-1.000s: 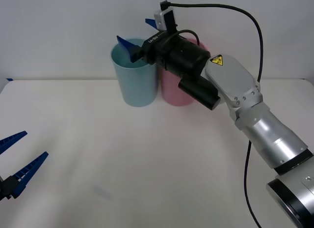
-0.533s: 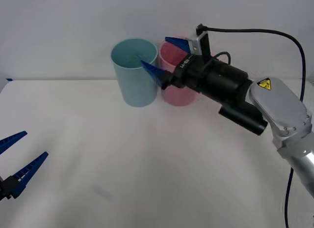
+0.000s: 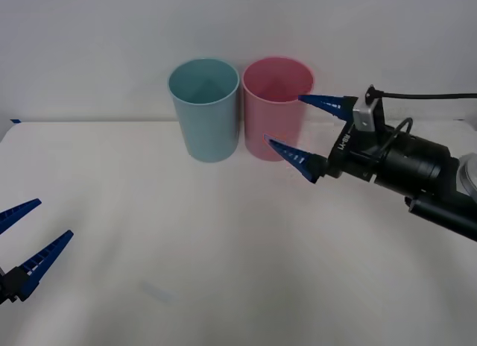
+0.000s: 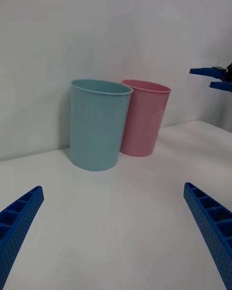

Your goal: Grasp the object on the table and drop it into the matching bin: aluminum can to the light blue bin, PET bottle to the pink bin.

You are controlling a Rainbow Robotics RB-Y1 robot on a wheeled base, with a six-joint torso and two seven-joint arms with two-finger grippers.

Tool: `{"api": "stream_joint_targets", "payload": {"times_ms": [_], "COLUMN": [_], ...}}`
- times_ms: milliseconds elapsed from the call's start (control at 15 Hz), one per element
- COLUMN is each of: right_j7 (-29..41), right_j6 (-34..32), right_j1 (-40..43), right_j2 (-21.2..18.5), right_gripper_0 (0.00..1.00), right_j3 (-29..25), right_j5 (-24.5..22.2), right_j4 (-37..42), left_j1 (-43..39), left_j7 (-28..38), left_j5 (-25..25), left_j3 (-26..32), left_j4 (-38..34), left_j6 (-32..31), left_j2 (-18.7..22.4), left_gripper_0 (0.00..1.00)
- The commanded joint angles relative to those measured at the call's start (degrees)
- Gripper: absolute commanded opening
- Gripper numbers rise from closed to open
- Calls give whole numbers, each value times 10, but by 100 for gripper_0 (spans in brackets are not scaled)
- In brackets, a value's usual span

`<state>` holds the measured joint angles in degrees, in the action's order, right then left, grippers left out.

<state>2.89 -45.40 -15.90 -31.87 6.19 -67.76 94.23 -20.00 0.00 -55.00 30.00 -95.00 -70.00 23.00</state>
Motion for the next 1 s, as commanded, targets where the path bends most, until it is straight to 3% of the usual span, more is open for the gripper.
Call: {"api": "stream_joint_targets", "payload": {"times_ms": [67,533,1000], "right_j7": [-17,-44,-47], "right_j6": [-49,-190,-225], "right_j1": [41,170,288], "right_j2": [-5,-5,21], "right_gripper_0": [100,100,100], "right_j3": [-42,-184,-298], "right_j5": [2,2,18], "right_j4": [0,0,0], "left_j1": [0,0,0], "left_j7": [0,0,0], "left_j5": [0,0,0], "left_j3": [0,0,0], "left_j4": [0,0,0], "left_j6": [0,0,0], "left_j2": [0,0,0], "left_gripper_0": [100,100,100]}}
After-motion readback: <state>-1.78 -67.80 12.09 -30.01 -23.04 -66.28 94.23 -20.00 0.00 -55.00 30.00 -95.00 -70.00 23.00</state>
